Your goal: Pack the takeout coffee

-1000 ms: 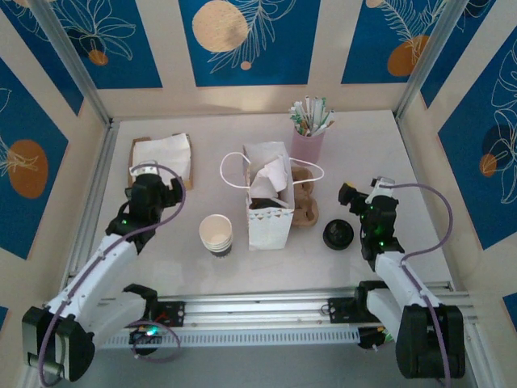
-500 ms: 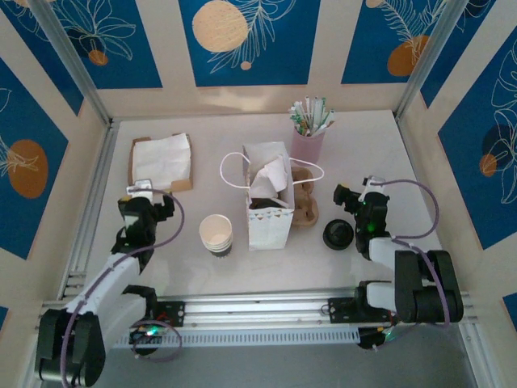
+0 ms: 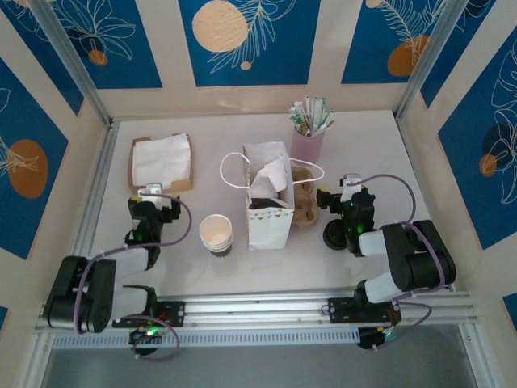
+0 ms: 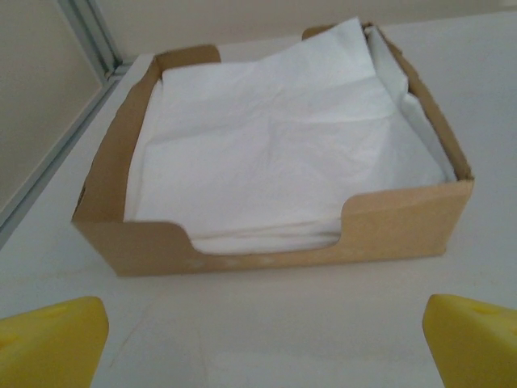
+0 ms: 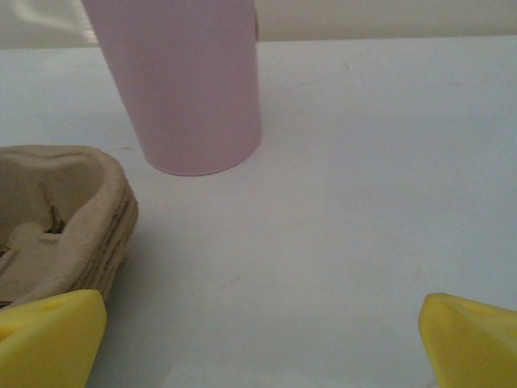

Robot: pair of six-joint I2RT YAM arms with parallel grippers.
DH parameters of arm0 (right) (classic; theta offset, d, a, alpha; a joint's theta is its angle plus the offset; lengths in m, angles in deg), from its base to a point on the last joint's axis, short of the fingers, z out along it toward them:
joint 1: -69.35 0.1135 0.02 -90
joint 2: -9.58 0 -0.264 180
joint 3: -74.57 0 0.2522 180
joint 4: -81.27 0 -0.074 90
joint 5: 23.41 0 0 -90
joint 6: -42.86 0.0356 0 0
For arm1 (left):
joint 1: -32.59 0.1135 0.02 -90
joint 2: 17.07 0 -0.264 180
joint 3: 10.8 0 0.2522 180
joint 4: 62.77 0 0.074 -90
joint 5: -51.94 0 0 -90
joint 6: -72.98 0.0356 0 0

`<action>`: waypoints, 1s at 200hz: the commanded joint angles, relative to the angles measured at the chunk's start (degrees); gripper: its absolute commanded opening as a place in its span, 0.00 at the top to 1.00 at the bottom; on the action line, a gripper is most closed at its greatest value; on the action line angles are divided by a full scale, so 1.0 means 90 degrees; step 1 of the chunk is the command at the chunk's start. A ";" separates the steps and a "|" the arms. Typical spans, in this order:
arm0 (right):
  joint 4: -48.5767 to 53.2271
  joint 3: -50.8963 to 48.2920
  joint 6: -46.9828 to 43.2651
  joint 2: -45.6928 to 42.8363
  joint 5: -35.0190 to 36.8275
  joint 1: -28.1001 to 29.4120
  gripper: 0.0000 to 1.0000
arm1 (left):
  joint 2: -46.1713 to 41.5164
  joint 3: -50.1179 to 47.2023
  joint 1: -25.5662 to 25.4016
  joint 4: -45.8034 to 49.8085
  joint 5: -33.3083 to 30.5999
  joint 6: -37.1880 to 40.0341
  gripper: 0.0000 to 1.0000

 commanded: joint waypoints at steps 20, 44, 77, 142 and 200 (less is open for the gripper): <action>0.0012 0.0379 -0.0215 0.0147 -0.0357 -0.0108 0.01 | 0.1125 -0.0006 0.0067 -0.2195 0.0802 0.0275 0.00; 0.0464 0.0608 -0.0108 0.0141 -0.0429 -0.0209 0.01 | 0.1466 -0.0054 0.0023 -0.2610 0.1169 0.0448 0.00; 0.1145 0.0985 0.0175 0.0179 -0.0654 -0.0485 0.01 | 0.1797 0.0216 0.0012 -0.2397 0.1242 0.0473 0.00; 0.1263 0.1042 0.0238 0.0179 -0.0814 -0.0582 0.01 | 0.1840 0.1076 0.0083 -0.0775 0.0895 0.0251 0.00; 0.1263 0.1044 0.0244 0.0170 -0.0842 -0.0595 0.01 | 0.1841 0.1100 0.0110 -0.0715 0.0886 0.0214 0.00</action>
